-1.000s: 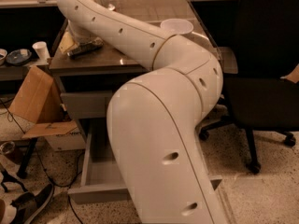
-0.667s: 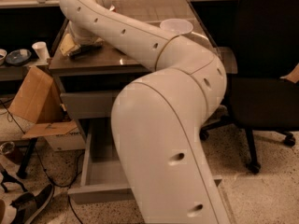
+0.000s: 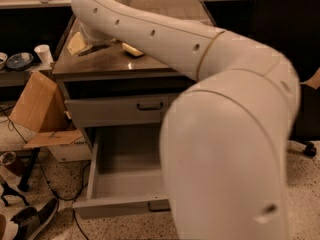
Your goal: Place redbull can into middle drawer
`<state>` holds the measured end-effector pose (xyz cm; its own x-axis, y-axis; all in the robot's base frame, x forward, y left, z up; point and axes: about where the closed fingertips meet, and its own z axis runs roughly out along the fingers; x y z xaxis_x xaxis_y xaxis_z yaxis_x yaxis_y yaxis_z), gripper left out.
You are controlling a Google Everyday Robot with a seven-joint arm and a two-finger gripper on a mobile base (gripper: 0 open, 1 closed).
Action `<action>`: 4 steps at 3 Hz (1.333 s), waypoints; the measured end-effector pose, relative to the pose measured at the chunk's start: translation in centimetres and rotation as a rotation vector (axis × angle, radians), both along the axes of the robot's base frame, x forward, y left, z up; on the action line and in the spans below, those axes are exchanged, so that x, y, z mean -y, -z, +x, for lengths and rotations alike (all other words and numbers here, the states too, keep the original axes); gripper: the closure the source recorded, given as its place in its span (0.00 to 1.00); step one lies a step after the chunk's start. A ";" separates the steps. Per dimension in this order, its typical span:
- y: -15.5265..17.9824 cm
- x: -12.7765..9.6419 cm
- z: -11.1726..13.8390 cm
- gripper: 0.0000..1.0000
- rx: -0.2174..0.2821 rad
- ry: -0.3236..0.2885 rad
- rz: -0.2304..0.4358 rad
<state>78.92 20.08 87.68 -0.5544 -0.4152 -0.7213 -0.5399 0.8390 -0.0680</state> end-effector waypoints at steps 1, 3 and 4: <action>-2.8 3.1 -4.0 0.97 0.063 0.008 0.001; -2.4 8.9 -12.2 1.00 -0.005 -0.106 -0.003; 1.9 10.6 -16.5 1.00 -0.153 -0.208 -0.026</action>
Offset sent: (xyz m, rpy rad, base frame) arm -0.1456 -0.0982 0.0466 -0.0358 -0.0453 0.1352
